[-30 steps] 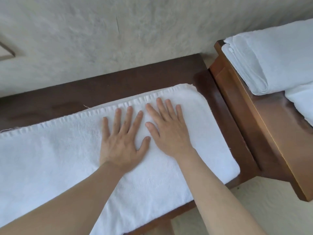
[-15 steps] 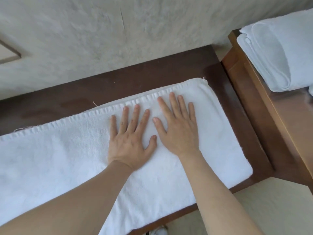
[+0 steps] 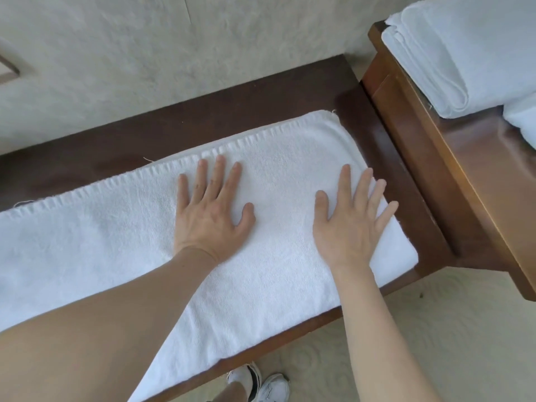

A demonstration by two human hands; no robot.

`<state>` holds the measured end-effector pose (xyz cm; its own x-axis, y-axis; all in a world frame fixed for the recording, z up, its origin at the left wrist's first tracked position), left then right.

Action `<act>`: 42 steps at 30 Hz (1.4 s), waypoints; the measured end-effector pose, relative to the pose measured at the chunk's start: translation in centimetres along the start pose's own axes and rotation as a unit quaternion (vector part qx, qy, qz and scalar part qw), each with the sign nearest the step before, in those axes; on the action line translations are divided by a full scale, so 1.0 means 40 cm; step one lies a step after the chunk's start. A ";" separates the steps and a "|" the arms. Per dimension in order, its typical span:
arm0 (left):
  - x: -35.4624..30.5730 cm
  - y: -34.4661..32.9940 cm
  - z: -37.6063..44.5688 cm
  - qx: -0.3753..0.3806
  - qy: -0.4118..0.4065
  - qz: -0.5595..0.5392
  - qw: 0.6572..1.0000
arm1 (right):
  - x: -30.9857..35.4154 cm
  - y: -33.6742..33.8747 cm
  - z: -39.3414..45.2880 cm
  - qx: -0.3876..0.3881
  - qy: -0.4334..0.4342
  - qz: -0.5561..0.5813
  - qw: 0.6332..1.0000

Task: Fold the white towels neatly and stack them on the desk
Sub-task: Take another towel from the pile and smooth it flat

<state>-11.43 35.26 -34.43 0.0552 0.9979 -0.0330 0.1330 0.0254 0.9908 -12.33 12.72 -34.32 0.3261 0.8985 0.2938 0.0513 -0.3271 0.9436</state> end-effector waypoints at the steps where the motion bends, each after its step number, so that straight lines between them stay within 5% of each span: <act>1: -0.001 0.001 0.000 0.001 0.000 0.000 1.000 | 0.033 -0.008 -0.027 0.006 0.029 0.011 0.999; 5: -0.002 0.000 0.001 -0.003 0.004 0.005 1.000 | 0.117 -0.061 -0.118 0.030 0.150 -0.012 0.988; 16: 0.001 -0.002 -0.001 -0.015 0.000 -0.009 1.000 | -0.105 0.016 -0.092 -0.008 -0.072 -0.004 0.997; 22: -0.001 -0.001 -0.004 -0.023 0.005 -0.014 1.000 | 0.089 -0.037 -0.021 0.044 0.230 -0.027 0.972; 28: -0.002 -0.001 -0.002 -0.017 -0.001 -0.006 1.000 | 0.024 0.014 0.190 0.006 -0.013 -0.025 1.000; 31: 0.000 0.000 0.000 -0.018 0.003 -0.001 1.000 | 0.095 0.003 0.172 -0.035 0.056 -0.012 0.998; 35: -0.002 -0.006 0.002 -0.018 -0.001 -0.001 1.000 | 0.186 -0.053 0.114 0.036 0.195 -0.023 0.980; 42: 0.000 -0.006 0.000 -0.018 0.003 -0.003 1.000 | -0.011 0.005 0.084 -0.014 -0.026 -0.018 0.999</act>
<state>-11.44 35.23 -34.67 0.0477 0.9981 -0.0382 0.0966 0.0334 0.9948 -9.30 11.27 -34.78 0.3740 0.8924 0.2524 0.0375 -0.2865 0.9573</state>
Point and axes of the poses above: each hand's wrist, its own z-axis towards the middle knuckle, its own y-axis out of the back of the hand, x = y × z, the point moved 3 cm from there along z, towards the middle knuckle, and after that the axes turned 8 degrees about z, right-handed, at the moved point
